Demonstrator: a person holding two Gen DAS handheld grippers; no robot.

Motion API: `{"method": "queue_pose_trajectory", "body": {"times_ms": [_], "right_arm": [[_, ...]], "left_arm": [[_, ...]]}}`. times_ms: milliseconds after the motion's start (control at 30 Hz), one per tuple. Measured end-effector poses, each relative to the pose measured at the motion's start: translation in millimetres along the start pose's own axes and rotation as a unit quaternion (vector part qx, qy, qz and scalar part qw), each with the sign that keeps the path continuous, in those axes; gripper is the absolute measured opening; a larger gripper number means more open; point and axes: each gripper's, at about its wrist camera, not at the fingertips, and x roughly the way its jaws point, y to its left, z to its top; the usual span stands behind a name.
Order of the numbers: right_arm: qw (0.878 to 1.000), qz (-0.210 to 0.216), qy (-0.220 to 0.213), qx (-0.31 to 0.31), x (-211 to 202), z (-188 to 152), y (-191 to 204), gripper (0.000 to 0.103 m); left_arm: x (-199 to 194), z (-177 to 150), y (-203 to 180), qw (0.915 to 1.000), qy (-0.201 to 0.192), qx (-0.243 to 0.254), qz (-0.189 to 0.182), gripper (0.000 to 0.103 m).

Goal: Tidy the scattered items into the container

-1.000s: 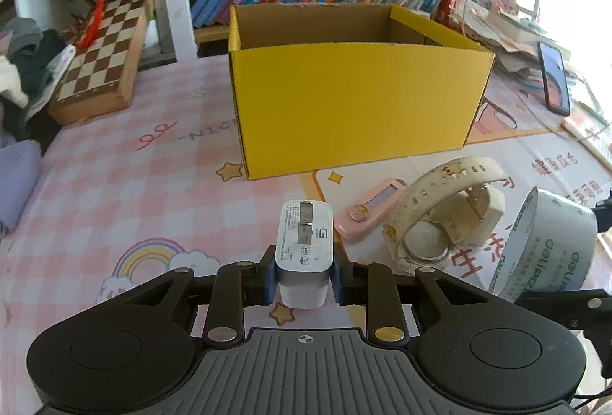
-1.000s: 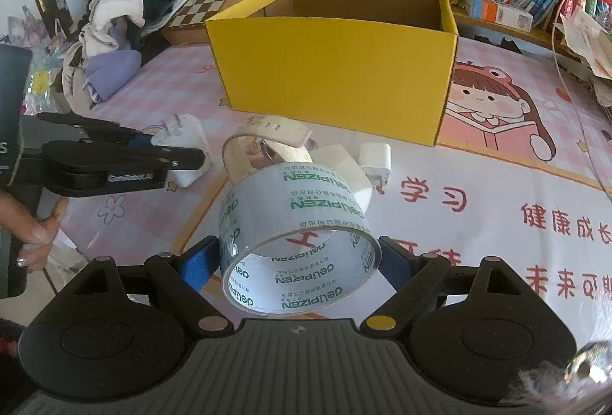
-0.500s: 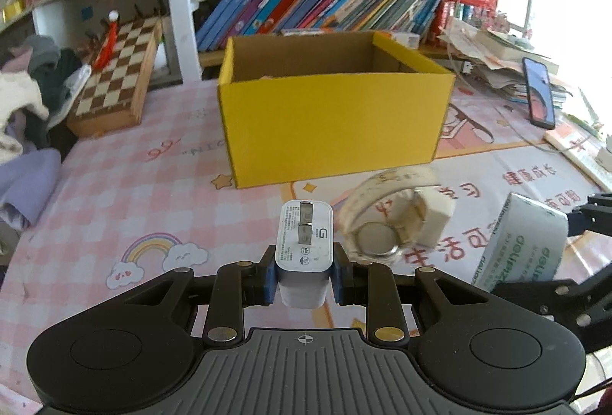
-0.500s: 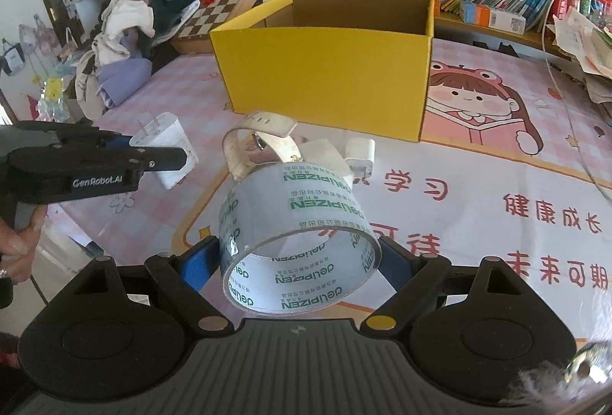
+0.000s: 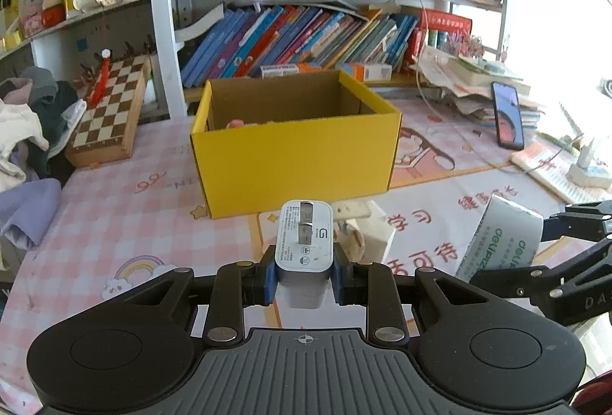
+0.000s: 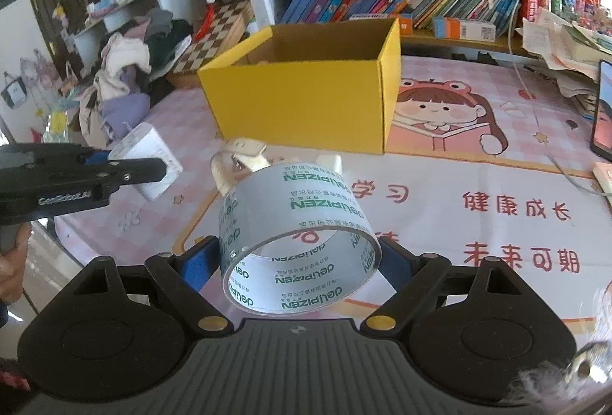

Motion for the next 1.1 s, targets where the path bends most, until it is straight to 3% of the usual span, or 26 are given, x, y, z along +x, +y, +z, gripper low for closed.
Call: {"method": "queue_pose_trajectory", "body": {"times_ms": [333, 833, 1100], "right_arm": [[0.999, 0.000, -0.039, -0.001, -2.7, 41.8, -6.0, 0.087], [0.994, 0.003, -0.107, -0.026, 33.4, 151.5, -6.0, 0.087], [0.994, -0.015, -0.099, -0.042, 71.3, 197.1, -5.1, 0.087]], "left_arm": [[4.3, 31.1, 19.8, 0.9992, -0.034, -0.018, -0.011, 0.025], [30.7, 102.8, 62.5, 0.9949, -0.095, 0.029, -0.017, 0.025], [58.5, 130.2, 77.6, 0.9925, -0.100, 0.060, -0.035, 0.025]]}}
